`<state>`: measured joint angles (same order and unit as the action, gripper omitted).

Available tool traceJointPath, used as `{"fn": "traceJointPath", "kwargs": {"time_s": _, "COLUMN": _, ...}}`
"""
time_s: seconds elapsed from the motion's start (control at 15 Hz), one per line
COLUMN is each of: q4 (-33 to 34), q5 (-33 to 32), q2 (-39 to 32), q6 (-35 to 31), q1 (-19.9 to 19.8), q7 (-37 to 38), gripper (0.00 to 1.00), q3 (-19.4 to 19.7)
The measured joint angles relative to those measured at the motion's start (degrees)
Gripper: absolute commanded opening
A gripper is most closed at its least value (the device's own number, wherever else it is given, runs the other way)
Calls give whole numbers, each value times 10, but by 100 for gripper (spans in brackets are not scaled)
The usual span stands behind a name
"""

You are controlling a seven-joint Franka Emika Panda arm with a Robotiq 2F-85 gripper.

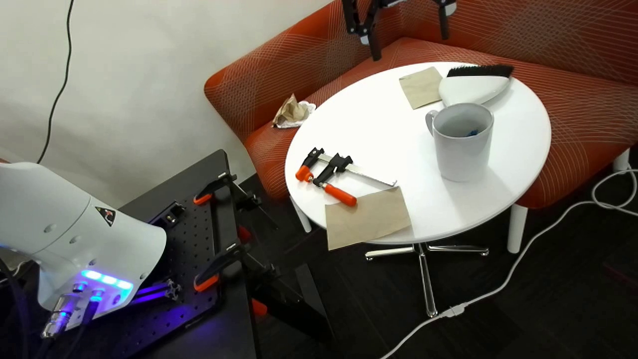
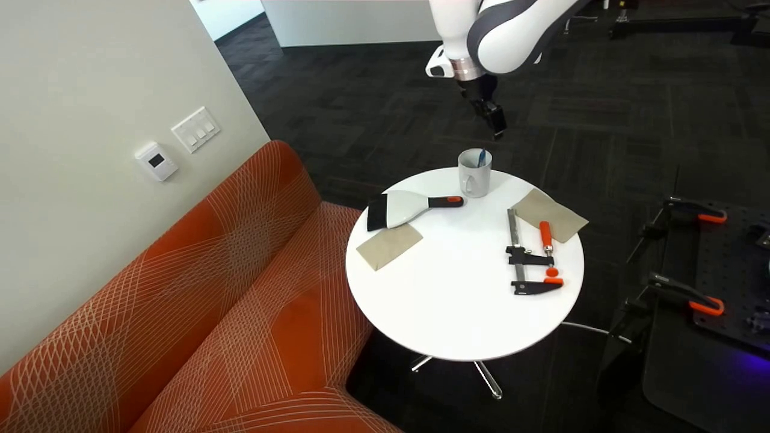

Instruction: Remove the pen from the mug cup and place it on the table

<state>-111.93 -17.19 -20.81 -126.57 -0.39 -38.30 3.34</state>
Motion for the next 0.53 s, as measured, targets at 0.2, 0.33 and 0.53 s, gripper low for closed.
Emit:
{"fn": "traceJointPath", "kwargs": {"time_s": 0.2, "q4": 6, "q5": -1, "q2": -7, "q6": 0, "q1": 0, "q7": 0, "gripper": 100, "q3": -1}}
{"fn": "traceJointPath", "kwargs": {"time_s": 0.33, "q4": 7, "q5": -1, "q2": -8, "q6": 0, "q1": 0, "q7": 0, "gripper": 100, "q3": -1}}
{"fn": "traceJointPath", "kwargs": {"time_s": 0.53, "q4": 7, "q5": -1, "q2": -11, "q6": 0, "q1": -1, "q7": 0, "gripper": 100, "q3": -2}}
